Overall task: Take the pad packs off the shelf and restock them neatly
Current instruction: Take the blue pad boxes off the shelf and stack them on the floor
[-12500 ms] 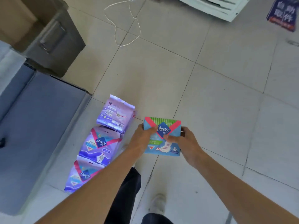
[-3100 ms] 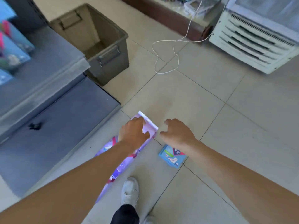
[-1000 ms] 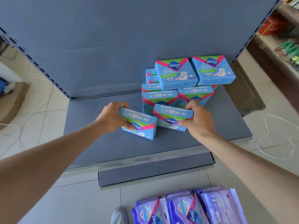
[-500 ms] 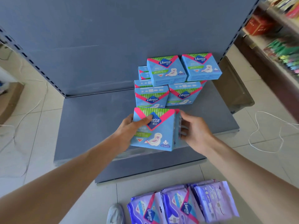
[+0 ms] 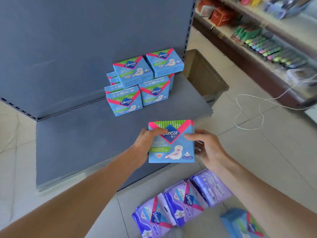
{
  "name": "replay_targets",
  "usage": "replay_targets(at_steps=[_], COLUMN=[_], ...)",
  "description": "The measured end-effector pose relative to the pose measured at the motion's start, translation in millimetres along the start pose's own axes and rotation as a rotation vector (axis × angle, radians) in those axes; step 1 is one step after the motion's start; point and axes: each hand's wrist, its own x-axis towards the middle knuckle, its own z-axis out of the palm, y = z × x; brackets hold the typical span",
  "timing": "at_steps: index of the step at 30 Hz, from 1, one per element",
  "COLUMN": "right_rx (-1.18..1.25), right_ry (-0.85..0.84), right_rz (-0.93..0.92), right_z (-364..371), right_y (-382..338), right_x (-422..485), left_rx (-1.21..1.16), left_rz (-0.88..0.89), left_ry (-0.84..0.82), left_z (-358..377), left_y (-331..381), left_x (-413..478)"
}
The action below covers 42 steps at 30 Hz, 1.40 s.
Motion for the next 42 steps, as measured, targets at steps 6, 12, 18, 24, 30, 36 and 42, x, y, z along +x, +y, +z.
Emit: replay_targets(at_steps=[6,12,18,24,30,36,42], right_rx=[0.203,0.246,0.269,0.343,0.372,0.450,0.475], right_ry=[0.231,0.391,0.504,0.532,0.492,0.459,0.428], right_rz=[0.010,0.041,0.098,0.202,0.281,0.321,0.350], right_z=[-79.2,-143.7,-204.0,-254.4,-295.3,-323.3,-326.6], right_y=[24.1,82.5,171.8,254.8,312.3,349.0,383.1], right_x=[-73.5,-145.8,-208.7,-248.7,-275.1,-261.6,-209.3], left_rx=[0.202,0.365,0.481,0.613,0.750,0.876,1.009], left_rz=[0.014,-0.095,-0.213,-0.292,-0.317,-0.303,-0.241], left_ry=[-0.311,-0.401,-0.430,-0.425,-0.388,-0.343,-0.323], left_z=[73.6,123.8,166.0,196.7,224.2,238.7,233.3], left_y=[-38.9,-114.4,-216.7,-308.0,-377.3,-414.8,-440.1], left_x=[-35.0,-59.9,-73.8,-91.5,-101.3,-84.6,-40.2])
